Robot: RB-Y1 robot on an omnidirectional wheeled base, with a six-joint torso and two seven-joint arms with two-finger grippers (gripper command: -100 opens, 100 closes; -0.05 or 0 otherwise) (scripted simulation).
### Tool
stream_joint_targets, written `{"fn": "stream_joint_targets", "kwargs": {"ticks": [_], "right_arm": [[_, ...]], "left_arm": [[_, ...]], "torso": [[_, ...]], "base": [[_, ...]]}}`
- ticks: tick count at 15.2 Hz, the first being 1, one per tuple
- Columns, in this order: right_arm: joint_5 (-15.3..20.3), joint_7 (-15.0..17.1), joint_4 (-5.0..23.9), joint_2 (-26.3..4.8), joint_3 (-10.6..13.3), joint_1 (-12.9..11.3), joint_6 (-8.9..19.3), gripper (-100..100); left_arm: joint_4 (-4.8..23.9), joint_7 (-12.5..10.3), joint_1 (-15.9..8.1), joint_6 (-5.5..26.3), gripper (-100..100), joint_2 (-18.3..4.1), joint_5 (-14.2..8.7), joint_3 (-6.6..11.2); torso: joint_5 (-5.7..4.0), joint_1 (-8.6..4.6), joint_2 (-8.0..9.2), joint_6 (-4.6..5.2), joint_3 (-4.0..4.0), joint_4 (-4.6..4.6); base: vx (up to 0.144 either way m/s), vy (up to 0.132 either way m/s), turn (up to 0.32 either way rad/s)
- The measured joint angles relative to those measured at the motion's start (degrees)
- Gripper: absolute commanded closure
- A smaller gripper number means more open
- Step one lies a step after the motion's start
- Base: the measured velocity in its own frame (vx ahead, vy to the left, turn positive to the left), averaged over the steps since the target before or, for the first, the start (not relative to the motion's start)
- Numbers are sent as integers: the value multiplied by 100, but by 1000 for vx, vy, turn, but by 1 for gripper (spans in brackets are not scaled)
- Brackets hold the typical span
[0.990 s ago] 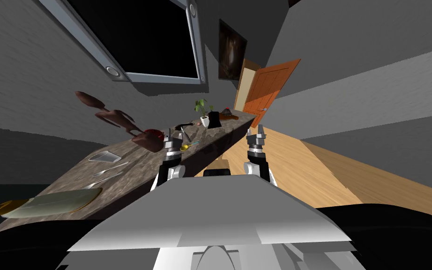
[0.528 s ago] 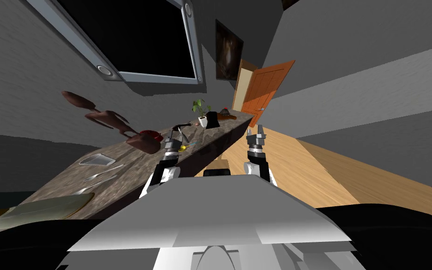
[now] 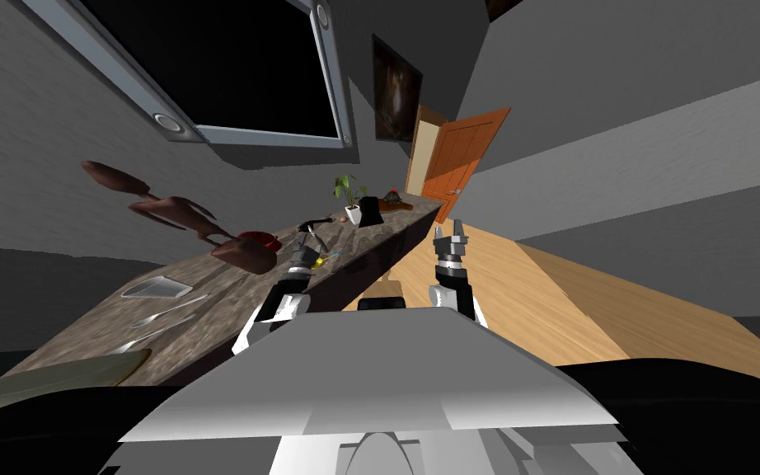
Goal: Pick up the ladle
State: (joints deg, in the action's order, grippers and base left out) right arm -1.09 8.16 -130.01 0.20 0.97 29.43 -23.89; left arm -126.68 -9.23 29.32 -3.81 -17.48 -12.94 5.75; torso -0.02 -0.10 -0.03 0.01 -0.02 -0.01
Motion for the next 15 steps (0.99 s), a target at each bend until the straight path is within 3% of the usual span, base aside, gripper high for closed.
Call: {"fn": "stream_joint_targets", "kwargs": {"ticks": [15], "right_arm": [[0, 0, 0, 0, 0, 0, 0, 0]], "left_arm": [[266, -549, 147, 1734, -100, -889, -749, 468]], "torso": [[0, -1, -4, 0, -2, -1]], "base": [[11, -28, -49]]}}
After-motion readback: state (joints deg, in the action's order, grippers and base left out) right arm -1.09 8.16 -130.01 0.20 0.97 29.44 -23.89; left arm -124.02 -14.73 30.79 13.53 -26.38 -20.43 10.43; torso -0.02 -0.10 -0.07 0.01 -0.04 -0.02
